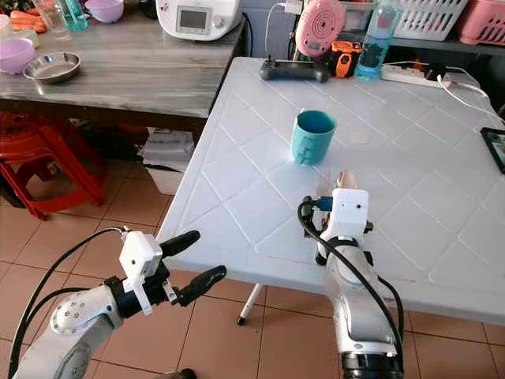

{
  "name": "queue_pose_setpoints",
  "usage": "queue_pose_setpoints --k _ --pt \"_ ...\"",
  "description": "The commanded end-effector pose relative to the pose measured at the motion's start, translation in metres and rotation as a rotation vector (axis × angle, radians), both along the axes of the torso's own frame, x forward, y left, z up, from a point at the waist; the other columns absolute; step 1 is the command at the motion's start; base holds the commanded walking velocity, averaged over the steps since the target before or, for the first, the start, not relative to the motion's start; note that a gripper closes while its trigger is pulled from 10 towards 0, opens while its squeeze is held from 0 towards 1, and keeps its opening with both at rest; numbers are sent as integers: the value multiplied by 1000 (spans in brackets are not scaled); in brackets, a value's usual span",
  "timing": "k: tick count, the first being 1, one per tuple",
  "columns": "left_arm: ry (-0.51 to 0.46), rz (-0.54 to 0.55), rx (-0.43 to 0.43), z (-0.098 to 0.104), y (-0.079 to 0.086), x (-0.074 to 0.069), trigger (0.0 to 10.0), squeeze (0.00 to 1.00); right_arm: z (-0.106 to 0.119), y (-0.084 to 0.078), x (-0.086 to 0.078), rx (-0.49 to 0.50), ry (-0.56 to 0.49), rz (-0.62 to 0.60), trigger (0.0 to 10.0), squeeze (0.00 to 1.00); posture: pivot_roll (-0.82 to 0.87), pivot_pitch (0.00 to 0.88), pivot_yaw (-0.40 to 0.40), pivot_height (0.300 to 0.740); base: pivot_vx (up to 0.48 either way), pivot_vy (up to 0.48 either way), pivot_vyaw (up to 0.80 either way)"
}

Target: Setting the table

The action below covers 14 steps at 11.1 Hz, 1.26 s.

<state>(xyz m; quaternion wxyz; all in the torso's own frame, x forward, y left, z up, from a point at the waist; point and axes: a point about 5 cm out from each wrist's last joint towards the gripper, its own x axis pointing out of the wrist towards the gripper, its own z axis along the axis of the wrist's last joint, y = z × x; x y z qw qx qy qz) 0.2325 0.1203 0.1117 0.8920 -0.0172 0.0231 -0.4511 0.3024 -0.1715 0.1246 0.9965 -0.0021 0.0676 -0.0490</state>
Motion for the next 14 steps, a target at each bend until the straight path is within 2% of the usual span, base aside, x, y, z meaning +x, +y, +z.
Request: queue_pose_setpoints --k 1,5,6,7,10,11,12,14 --pt "8 -6 3 -1 0 0 10000 0 -3 -1 4 -6 10 7 10000 0 76 134 -5 740 0 0 0" --pt "6 -8 -1 0 -2 0 10000 0 -15 11 21 33 35 83 10000 0 83 131 -9 740 0 0 0" --pt "6 -8 -2 1 -2 0 10000 0 -19 12 22 35 44 86 4078 0 83 131 -9 740 0 0 0" --pt "5 -5 -2 1 -2 0 10000 0 -24 14 21 41 64 88 0 0 88 131 -11 740 0 0 0" --pt "1 -17 12 2 -1 1 10000 0 -29 14 9 64 94 72 0 0 78 123 -13 740 0 0 0" --pt "-3 -14 15 2 1 2 10000 0 -27 15 5 68 95 70 1020 0 78 123 -12 740 0 0 0" --pt "-4 -13 9 2 0 2 10000 0 -23 14 0 77 90 67 10000 0 76 122 -10 740 0 0 0" --pt "1 -22 8 1 -1 2 10000 0 -25 8 -2 70 122 48 10000 0 76 122 -10 740 0 0 0"
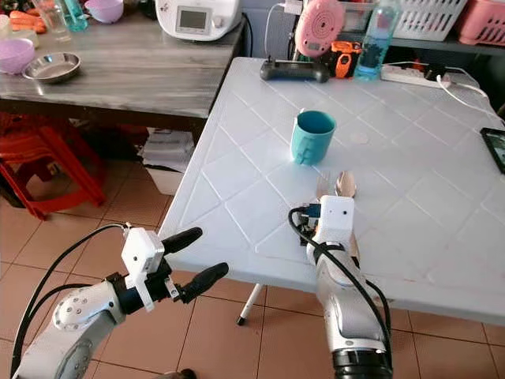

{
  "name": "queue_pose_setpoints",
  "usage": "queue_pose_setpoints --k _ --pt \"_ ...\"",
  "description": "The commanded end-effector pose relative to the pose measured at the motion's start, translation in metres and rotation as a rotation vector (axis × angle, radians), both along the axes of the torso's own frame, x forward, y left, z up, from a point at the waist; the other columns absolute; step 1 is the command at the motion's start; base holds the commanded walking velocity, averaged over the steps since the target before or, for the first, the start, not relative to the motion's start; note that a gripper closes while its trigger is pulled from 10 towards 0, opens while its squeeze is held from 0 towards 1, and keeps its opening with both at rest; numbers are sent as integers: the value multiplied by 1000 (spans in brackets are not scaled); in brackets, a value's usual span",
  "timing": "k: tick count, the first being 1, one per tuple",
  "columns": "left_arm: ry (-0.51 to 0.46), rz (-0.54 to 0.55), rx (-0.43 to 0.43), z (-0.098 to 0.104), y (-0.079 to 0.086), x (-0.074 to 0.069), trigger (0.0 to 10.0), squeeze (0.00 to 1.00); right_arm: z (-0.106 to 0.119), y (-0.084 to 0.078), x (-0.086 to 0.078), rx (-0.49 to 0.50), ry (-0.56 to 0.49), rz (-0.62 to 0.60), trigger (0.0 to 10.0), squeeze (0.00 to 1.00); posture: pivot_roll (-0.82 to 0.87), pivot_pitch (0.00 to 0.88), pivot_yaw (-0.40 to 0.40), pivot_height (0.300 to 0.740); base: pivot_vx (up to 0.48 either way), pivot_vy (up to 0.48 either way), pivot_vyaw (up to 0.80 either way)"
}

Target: Setting the table

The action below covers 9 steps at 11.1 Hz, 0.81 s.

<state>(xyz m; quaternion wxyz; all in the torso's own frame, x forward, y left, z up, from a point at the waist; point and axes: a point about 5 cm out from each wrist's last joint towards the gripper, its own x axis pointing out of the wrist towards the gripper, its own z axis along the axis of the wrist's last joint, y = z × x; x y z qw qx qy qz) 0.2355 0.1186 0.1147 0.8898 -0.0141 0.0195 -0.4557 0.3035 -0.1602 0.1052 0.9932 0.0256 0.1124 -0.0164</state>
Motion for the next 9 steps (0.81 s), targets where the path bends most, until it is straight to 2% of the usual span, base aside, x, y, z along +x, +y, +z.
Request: queue_pose_setpoints --k 1,2,3,4,7,9 --pt "9 -17 9 -2 1 0 10000 0 -7 -6 -2 16 54 -9 10000 0 76 122 -10 740 0 0 0" --pt "5 -26 9 -1 0 0 10000 0 -9 -13 1 13 84 -12 4314 0 76 122 -10 740 0 0 0" --pt "3 -32 8 0 0 1 10000 0 -10 -17 3 14 102 -8 1412 0 74 121 -8 740 0 0 0" --pt "-6 -41 12 2 0 4 10000 0 -11 -24 7 0 124 -5 196 0 74 121 -9 740 0 0 0" --pt "-14 -68 15 7 0 7 10000 0 -9 -35 15 -23 148 8 1333 0 75 113 -7 740 0 0 0" --pt "-7 -97 20 7 -2 5 10000 0 -10 -35 16 -19 153 16 431 0 77 111 -5 740 0 0 0"
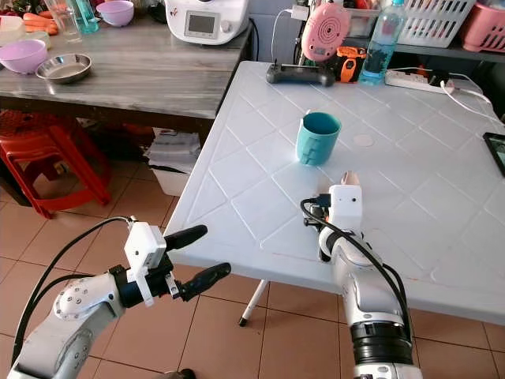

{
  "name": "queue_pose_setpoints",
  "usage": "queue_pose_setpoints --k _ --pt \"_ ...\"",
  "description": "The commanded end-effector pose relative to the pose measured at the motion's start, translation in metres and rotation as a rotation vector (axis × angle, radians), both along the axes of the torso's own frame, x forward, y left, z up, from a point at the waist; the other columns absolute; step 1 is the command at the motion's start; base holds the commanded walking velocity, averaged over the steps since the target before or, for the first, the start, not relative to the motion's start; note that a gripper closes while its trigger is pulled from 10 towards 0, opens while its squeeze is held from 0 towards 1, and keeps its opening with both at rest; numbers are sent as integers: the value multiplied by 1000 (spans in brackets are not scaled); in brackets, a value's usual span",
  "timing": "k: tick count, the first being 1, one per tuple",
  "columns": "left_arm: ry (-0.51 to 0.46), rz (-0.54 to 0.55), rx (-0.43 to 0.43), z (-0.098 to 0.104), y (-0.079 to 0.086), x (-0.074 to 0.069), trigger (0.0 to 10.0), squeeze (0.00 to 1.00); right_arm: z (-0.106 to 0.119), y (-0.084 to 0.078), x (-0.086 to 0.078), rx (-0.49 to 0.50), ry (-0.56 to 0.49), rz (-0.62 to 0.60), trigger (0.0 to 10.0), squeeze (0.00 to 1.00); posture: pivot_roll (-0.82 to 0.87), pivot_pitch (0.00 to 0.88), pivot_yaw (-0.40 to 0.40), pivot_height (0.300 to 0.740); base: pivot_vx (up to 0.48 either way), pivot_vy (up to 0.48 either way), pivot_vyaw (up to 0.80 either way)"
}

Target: Setting the table

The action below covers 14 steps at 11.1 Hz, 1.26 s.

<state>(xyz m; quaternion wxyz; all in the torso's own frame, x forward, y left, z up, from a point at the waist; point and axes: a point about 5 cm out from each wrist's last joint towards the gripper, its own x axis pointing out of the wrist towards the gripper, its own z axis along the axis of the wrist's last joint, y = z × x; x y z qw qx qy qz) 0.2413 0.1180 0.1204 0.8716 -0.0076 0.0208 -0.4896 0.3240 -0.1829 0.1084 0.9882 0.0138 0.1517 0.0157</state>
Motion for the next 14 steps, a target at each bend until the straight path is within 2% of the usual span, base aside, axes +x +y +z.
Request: queue_pose_setpoints --k 1,4,6,8,9,10,11,12,13,14 --pt "-7 -20 21 1 0 -1 10000 0 -15 -12 -4 -6 79 -50 275 0 78 110 -2 740 0 0 0" --pt "-35 67 36 -1 1 9 10000 0 -23 -11 -8 2 101 -48 0 0 73 108 0 740 0 0 0" --pt "-36 76 30 -1 0 8 10000 0 -30 -11 -12 12 125 -59 0 0 73 108 -5 740 0 0 0" --pt "-46 111 33 -1 0 10 10000 0 -27 -9 -13 86 116 -112 0 0 72 106 -10 740 0 0 0" --pt "-44 228 68 -7 7 15 10000 0 -15 -8 -13 117 70 -170 0 0 70 104 -11 740 0 0 0" --pt "-76 349 49 -6 16 24 10000 0 -2 -2 -15 168 -3 -194 0 0 70 104 -11 740 0 0 0" --pt "-104 433 47 -4 23 30 10000 0 6 2 -17 161 -45 -198 0 0 70 104 -11 740 0 0 0" --pt "-120 568 68 -5 33 37 10000 0 15 12 -24 123 -104 -188 0 0 57 98 -10 740 0 0 0" --pt "-101 629 79 -9 38 40 10000 0 19 17 -28 124 -121 -186 0 0 59 93 -11 740 0 0 0" --pt "-106 711 70 -10 43 43 10000 0 26 24 -33 114 -182 -181 0 0 60 86 -12 740 0 0 0"
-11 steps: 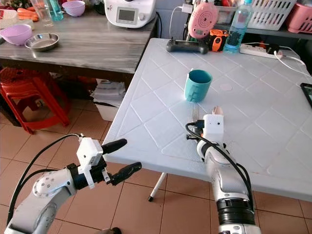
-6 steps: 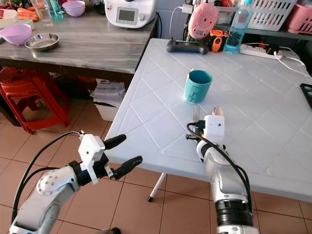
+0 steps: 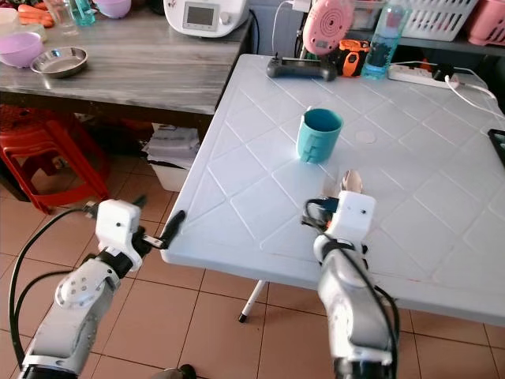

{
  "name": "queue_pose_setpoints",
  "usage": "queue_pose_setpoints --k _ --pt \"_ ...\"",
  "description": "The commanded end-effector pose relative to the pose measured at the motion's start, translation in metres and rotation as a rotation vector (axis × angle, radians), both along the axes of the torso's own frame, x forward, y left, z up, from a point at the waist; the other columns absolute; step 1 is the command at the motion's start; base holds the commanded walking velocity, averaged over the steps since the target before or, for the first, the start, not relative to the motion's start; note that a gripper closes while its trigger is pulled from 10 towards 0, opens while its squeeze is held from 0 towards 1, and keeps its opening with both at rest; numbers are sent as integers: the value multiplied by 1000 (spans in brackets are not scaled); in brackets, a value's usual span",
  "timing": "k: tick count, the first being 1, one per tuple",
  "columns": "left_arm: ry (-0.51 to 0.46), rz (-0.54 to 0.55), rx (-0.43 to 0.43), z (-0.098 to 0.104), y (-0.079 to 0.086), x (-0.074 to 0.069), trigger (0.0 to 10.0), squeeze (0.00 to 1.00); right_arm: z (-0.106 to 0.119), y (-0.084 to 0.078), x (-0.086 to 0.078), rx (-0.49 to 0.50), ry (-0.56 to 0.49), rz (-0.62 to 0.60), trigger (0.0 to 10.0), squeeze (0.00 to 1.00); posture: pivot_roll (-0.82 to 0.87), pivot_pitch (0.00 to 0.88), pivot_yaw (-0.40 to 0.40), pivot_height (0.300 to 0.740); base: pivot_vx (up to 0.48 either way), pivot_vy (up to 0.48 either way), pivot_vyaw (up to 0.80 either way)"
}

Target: Setting the table

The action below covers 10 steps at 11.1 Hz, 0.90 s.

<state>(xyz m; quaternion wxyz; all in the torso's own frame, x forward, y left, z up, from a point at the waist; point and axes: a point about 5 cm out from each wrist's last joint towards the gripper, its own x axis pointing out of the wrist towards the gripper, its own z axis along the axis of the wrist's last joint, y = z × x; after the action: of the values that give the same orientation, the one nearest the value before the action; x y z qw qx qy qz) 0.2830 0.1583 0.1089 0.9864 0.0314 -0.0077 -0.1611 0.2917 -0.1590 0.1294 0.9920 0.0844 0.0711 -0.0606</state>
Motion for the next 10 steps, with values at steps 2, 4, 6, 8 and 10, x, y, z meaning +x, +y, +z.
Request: queue_pose_setpoints --k 2,4,6,8,10 --pt "-29 88 -67 7 5 10 10000 0 17 1 1 -60 -92 -4 10000 0 58 80 -16 740 0 0 0" --pt "-39 109 -101 9 5 16 10000 0 24 2 4 -75 -119 -12 10000 0 52 65 -23 740 0 0 -300" --pt "-62 130 -135 13 3 21 10000 0 28 8 4 -109 -157 14 10000 0 69 45 -39 740 0 332 -603" --pt "-69 147 -148 13 3 22 10000 0 28 17 4 -104 -185 38 10000 0 77 42 -34 740 0 373 -262" --pt "-73 143 -150 13 0 23 10000 0 30 15 3 -111 -211 23 10000 0 81 47 -22 740 0 424 0"
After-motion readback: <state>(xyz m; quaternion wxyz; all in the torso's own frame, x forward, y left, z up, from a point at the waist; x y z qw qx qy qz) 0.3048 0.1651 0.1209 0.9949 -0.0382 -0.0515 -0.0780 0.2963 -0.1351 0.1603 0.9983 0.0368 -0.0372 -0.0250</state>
